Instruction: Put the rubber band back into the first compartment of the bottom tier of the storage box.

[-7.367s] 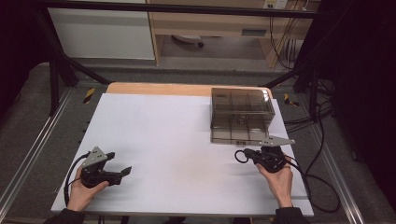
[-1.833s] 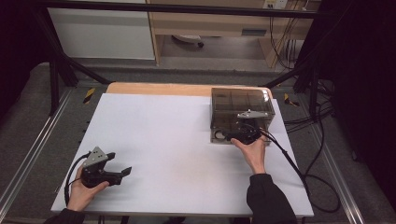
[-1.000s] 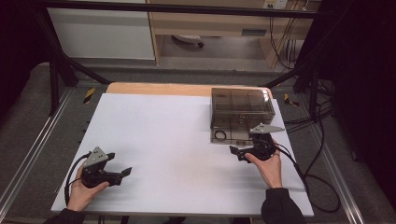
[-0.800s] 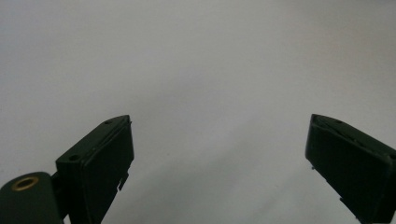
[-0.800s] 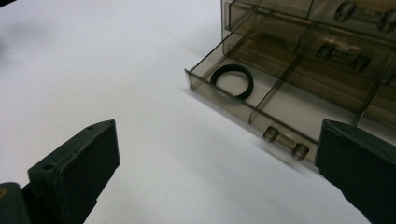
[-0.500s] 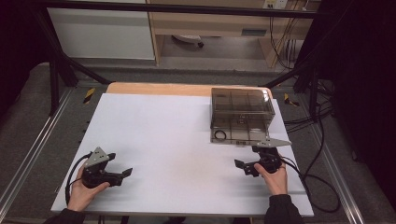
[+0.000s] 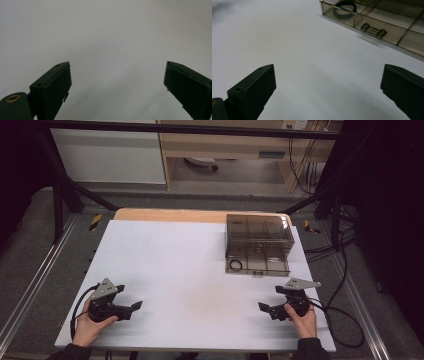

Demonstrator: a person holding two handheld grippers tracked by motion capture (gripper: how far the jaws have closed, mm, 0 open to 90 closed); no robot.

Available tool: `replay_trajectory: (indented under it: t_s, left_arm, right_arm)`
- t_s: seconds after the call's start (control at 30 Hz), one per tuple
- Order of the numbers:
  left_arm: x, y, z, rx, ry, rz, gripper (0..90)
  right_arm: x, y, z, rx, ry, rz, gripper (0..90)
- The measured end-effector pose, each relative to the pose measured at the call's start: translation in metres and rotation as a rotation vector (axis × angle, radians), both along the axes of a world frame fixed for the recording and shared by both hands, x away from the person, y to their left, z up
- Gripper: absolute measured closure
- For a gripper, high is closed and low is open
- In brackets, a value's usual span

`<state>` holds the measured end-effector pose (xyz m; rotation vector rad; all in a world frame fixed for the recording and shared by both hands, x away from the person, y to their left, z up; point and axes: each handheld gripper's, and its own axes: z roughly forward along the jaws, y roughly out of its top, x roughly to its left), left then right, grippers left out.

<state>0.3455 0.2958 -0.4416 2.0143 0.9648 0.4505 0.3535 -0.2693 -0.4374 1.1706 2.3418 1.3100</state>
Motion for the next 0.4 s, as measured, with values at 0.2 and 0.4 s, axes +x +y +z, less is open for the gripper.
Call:
replay_trajectory:
  t_s: [0.2,0.4]
  left_arm:
    - [0.0,-0.0006,-0.0002,0.0,0.003,-0.005,7.3]
    - [0.0,-0.0003,0.0001,0.0,0.003,-0.006,7.3]
  right_arm:
    - [-0.0054,-0.0068,-0.0041,-0.002,0.002,-0.002,0.9]
    - [-0.0055,-0.0084,-0.0042,0.002,0.002,-0.002,0.9]
